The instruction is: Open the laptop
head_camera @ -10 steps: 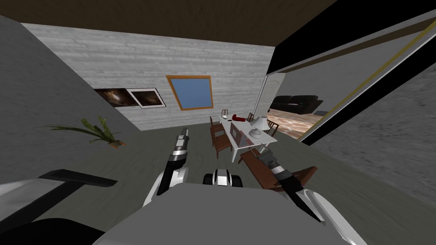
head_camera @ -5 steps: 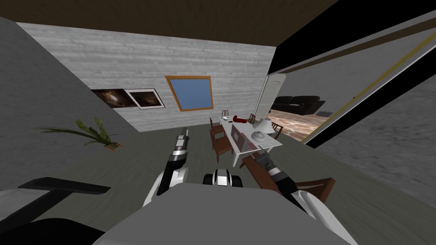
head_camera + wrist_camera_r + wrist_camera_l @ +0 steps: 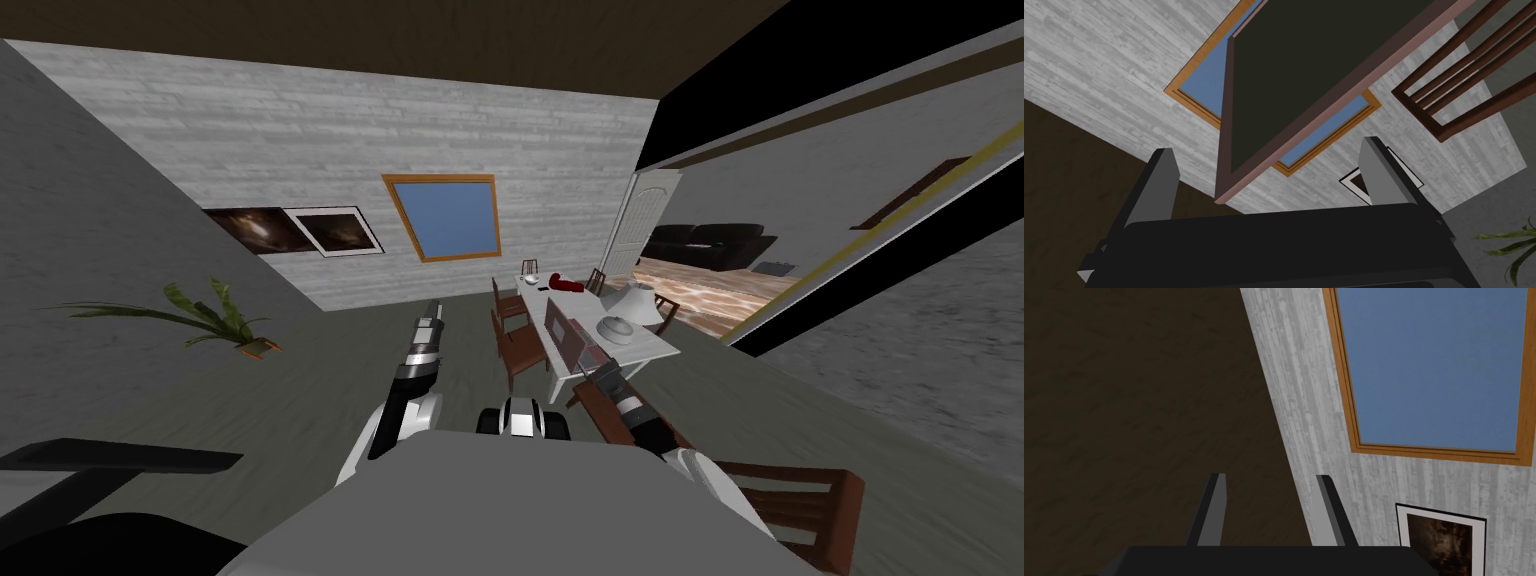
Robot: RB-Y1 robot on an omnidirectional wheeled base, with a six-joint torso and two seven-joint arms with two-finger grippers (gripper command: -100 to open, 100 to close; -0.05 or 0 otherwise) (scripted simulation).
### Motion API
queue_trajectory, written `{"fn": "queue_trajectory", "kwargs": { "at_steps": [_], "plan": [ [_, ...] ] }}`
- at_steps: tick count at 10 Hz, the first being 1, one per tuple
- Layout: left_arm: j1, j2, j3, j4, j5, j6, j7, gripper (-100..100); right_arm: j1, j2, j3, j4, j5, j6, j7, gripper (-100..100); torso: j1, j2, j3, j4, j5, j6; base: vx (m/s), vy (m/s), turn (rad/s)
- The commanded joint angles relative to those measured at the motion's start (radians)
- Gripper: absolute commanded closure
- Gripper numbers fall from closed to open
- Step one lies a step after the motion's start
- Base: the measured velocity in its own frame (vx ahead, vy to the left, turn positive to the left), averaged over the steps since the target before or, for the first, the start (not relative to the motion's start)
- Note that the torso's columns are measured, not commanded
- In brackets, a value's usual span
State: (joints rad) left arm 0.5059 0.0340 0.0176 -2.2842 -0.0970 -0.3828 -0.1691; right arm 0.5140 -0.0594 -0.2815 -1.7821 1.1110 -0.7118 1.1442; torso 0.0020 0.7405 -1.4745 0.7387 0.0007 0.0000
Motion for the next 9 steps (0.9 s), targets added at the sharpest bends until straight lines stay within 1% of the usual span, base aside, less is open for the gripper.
{"fn": "queue_trajectory", "kwargs": {
  "at_steps": [1, 2, 3, 4, 5, 6, 9],
  "plan": [
    [0.0, 0.0, 0.0, 0.0, 0.0, 0.0, 0.0, 0, 0.002, 0.059, 0.005, 0.008, 0.014, -0.001, 0.028, -100, -0.002, 0.0, 0.0, 0.0, 0.0, 0.0, 0.047, -0.011, 0.006],
    [0.0, 0.0, 0.0, 0.0, 0.0, 0.0, 0.0, 0, 0.002, 0.087, 0.007, 0.009, 0.019, -0.001, 0.036, -100, -0.003, 0.001, 0.0, 0.0, -0.001, 0.0, 0.024, -0.013, 0.004],
    [0.0, 0.0, 0.0, 0.0, 0.0, 0.0, 0.0, 0, 0.002, 0.105, 0.007, 0.01, 0.022, -0.001, 0.039, -100, -0.003, 0.001, 0.0, 0.0, -0.001, 0.0, 0.02, -0.012, 0.005],
    [0.0, 0.0, 0.0, 0.0, 0.0, 0.0, 0.0, 0, 0.001, 0.092, 0.006, 0.01, 0.019, -0.001, 0.035, -100, -0.002, -0.001, -0.001, 0.0, -0.001, 0.0, 0.008, -0.005, 0.002],
    [0.0, 0.0, 0.0, 0.0, 0.0, 0.0, 0.0, 0, 0.001, 0.094, 0.006, 0.011, 0.019, -0.002, 0.038, -100, -0.002, -0.002, -0.001, -0.001, -0.001, 0.0, 0.0, 0.0, 0.0],
    [0.0, 0.0, 0.0, 0.0, 0.0, 0.0, 0.0, 0, 0.001, 0.094, 0.006, 0.011, 0.019, -0.002, 0.037, 100, -0.002, -0.002, -0.001, -0.001, -0.001, 0.0, 0.0, 0.0, 0.0],
    [0.0, 0.0, 0.0, 0.0, 0.0, 0.0, 0.0, 0, -0.019, 0.075, 0.025, 0.036, -0.021, 0.033, -0.046, 100, -0.003, -0.003, -0.001, 0.0, 0.002, 0.0, -0.022, -0.053, 0.05]
  ]
}}
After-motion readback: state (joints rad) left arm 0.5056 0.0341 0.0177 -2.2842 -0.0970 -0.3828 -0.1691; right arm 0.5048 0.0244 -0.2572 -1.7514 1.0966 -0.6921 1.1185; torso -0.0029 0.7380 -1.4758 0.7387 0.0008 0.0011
